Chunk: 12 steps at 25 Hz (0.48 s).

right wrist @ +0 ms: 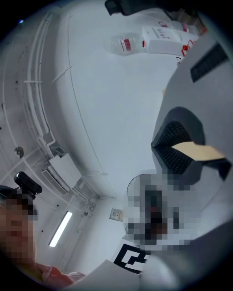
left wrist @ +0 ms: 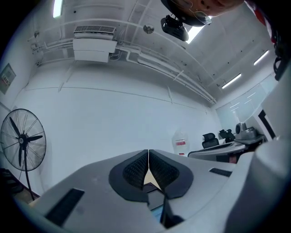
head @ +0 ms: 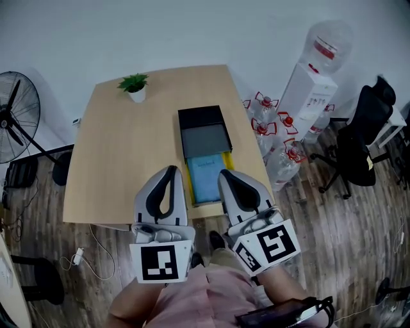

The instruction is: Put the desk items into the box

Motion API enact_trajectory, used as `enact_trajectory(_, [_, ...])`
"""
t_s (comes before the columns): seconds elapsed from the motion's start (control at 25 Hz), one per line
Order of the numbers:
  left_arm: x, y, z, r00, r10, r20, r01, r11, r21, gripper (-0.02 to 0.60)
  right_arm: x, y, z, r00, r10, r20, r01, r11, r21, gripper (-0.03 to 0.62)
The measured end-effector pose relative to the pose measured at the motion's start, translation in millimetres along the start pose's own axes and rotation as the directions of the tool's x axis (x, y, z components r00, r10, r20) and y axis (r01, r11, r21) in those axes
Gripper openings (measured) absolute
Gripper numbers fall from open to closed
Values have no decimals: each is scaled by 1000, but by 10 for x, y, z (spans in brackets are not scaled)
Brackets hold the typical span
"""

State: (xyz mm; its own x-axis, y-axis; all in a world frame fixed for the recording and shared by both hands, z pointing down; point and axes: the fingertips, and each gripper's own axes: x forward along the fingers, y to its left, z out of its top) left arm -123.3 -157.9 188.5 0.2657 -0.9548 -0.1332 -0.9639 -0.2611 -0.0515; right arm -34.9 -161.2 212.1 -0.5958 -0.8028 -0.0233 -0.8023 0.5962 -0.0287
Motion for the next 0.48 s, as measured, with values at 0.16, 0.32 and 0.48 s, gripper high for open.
enact_trajectory(0.16, [-47,-29,54,1000,-3,13,3,1000,-1,14,-37,60,44,1000,-1,8,2,999,-35,0])
enact_trajectory(0.32, [-47,-71,108,1000,-4,26,4,1000,1,14,-67,51,92,1000,3,26,-2,999,-32,0])
enact_trajectory(0.48, [-20,-74,119,1000,-7,25,7,1000,3,14,-53,36,134,999,1,34,0,999,-35,0])
